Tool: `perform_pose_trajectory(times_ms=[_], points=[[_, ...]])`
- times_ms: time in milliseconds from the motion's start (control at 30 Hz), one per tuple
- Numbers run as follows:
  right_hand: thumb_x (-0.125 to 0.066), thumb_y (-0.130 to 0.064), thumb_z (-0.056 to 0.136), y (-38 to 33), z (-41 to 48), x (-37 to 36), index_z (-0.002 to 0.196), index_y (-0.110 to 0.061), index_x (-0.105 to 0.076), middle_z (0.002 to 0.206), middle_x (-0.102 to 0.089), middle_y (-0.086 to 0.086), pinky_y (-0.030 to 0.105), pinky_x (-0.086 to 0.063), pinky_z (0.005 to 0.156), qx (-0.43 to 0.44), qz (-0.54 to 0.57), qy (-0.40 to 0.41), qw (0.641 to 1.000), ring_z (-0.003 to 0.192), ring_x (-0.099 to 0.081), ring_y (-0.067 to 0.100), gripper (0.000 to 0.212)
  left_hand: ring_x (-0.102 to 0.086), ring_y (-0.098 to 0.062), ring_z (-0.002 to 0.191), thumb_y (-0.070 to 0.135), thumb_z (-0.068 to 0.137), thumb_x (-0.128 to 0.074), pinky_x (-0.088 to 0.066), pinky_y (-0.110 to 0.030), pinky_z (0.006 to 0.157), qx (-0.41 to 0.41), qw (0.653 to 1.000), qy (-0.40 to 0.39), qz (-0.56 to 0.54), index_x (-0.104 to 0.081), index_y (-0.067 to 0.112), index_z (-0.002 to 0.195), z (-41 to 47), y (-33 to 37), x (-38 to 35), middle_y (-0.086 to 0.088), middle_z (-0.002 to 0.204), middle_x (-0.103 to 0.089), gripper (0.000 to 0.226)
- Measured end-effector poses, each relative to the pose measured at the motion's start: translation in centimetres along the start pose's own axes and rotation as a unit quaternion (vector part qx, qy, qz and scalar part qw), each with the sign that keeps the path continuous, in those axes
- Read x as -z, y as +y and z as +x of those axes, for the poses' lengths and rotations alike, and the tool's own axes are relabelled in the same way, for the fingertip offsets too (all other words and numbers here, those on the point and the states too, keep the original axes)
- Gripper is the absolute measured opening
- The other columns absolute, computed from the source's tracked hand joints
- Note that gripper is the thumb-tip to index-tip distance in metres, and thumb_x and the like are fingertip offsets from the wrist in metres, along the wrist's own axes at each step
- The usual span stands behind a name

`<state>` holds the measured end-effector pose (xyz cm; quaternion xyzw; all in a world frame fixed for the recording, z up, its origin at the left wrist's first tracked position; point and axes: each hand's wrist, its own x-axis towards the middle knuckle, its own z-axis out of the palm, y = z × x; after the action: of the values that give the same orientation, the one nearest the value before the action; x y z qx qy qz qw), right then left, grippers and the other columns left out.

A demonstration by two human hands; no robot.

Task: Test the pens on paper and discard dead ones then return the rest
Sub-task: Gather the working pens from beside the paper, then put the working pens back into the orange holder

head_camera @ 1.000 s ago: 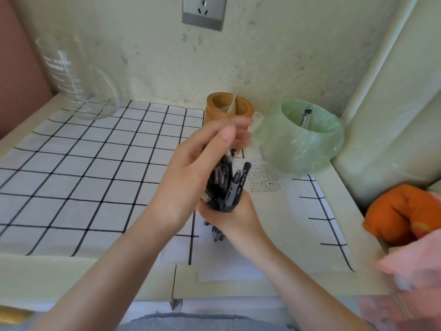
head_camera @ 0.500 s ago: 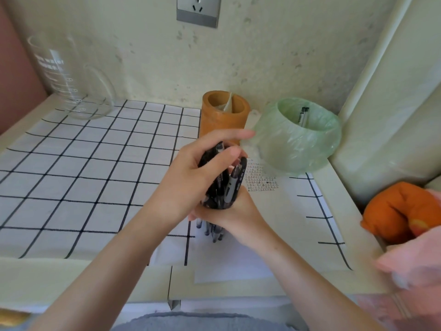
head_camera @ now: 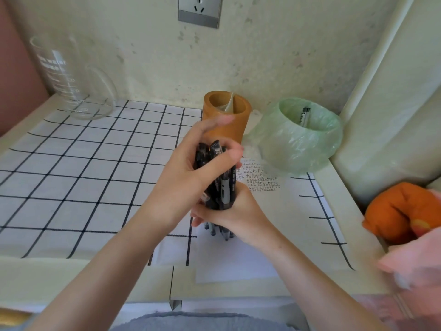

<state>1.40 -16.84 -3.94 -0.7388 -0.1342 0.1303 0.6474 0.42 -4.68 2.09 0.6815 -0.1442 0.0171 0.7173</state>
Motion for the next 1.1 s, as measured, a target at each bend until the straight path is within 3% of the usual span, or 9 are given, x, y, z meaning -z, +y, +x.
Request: perform_pose_trajectory(times_ms=[67, 267, 333, 467, 533, 667, 800, 900, 1100], points=[[-0.069, 0.004, 0.081, 0.1, -0.1, 0.1, 0.078, -0.014, -0.059, 0.062, -0.069, -0.007, 0.03, -0.055, 0.063, -0.006, 0.0, -0.007, 1.0, 0.059, -0.068, 0.017, 0.021, -0.066, -0.007, 0.092, 0.023, 0.076, -0.072, -0.053, -0.024, 0.083, 0.028, 1.0, -0.012, 0.002, -0.052, 0.037, 0.119, 0.1, -0.4, 0.2, 0.005, 0.097, -0.068, 0.049], [-0.071, -0.006, 0.082, 0.3, -0.1, 0.3, 0.076, -0.011, -0.063, 0.062, -0.068, -0.001, 0.033, -0.055, 0.066, -0.011, -0.017, -0.015, 1.0, 0.061, -0.068, 0.016, 0.011, -0.066, -0.008, 0.091, 0.009, 0.075, -0.071, -0.053, -0.018, 0.079, 0.021, 1.0, -0.011, -0.001, -0.059, 0.031, 0.111, 0.4, -0.6, 0.3, 0.005, 0.092, -0.066, 0.044], [-0.07, -0.01, 0.084, 0.3, -0.1, 0.5, 0.074, -0.01, -0.063, 0.061, -0.067, 0.004, 0.044, -0.053, 0.067, -0.003, -0.02, -0.009, 1.0, 0.059, -0.066, 0.02, 0.012, -0.065, -0.006, 0.099, 0.02, 0.075, -0.074, -0.054, -0.019, 0.078, 0.025, 1.0, -0.011, 0.004, -0.056, 0.034, 0.117, 0.5, -0.8, 0.5, 0.007, 0.104, -0.068, 0.048], [-0.067, -0.01, 0.086, -0.3, -0.3, 1.8, 0.075, -0.01, -0.063, 0.06, -0.064, 0.004, 0.031, -0.052, 0.063, -0.001, -0.005, 0.018, 1.0, 0.053, -0.062, 0.022, 0.012, -0.058, -0.004, 0.113, 0.04, 0.076, -0.068, -0.044, -0.031, 0.098, 0.032, 0.999, 0.003, 0.002, -0.051, 0.04, 0.124, 0.8, -0.9, 1.3, 0.008, 0.12, -0.062, 0.051], [-0.067, -0.012, 0.086, -0.8, -0.5, 2.6, 0.076, -0.011, -0.063, 0.06, -0.064, 0.004, 0.027, -0.051, 0.063, -0.01, -0.007, 0.027, 1.0, 0.053, -0.062, 0.022, 0.01, -0.058, 0.003, 0.108, 0.039, 0.077, -0.069, -0.046, -0.028, 0.096, 0.04, 0.999, 0.013, 0.029, -0.05, 0.04, 0.125, 0.8, -1.1, 1.6, 0.01, 0.121, -0.06, 0.051], [-0.066, -0.011, 0.086, -1.4, -1.1, 4.1, 0.078, -0.01, -0.064, 0.063, -0.064, 0.006, 0.027, -0.052, 0.058, -0.034, -0.002, 0.047, 0.998, 0.054, -0.062, 0.023, 0.009, -0.058, -0.004, 0.112, 0.052, 0.076, -0.062, -0.044, -0.035, 0.1, 0.058, 0.996, -0.001, 0.071, -0.052, 0.039, 0.123, 0.8, -1.5, 1.9, 0.014, 0.12, -0.062, 0.05], [-0.069, -0.015, 0.084, -2.3, -2.1, 5.6, 0.088, -0.006, -0.067, 0.068, -0.064, 0.01, 0.031, -0.055, 0.061, -0.09, 0.041, 0.094, 0.991, 0.058, -0.063, 0.024, 0.009, -0.06, 0.006, 0.099, 0.027, 0.085, -0.063, -0.048, -0.005, 0.075, 0.084, 0.988, 0.033, 0.125, -0.054, 0.033, 0.121, 0.9, -2.3, 2.3, 0.015, 0.114, -0.063, 0.038], [-0.069, -0.016, 0.084, -2.5, -2.4, 6.8, 0.092, -0.005, -0.067, 0.068, -0.065, 0.008, 0.034, -0.057, 0.063, -0.135, 0.043, 0.101, 0.985, 0.058, -0.064, 0.023, 0.014, -0.06, 0.006, 0.098, 0.023, 0.084, -0.064, -0.043, -0.009, 0.072, 0.104, 0.982, 0.062, 0.148, -0.055, 0.032, 0.12, 1.5, -2.5, 3.1, 0.017, 0.112, -0.063, 0.038], [-0.069, -0.017, 0.083, -3.1, -2.7, 7.6, 0.091, -0.006, -0.067, 0.068, -0.066, 0.006, 0.029, -0.054, 0.059, -0.153, 0.053, 0.107, 0.981, 0.058, -0.065, 0.023, 0.014, -0.057, 0.0, 0.103, 0.029, 0.078, -0.07, -0.043, -0.022, 0.086, 0.12, 0.978, 0.059, 0.158, -0.051, 0.028, 0.127, 5.7, -2.7, 4.3, 0.013, 0.121, -0.058, 0.052]])
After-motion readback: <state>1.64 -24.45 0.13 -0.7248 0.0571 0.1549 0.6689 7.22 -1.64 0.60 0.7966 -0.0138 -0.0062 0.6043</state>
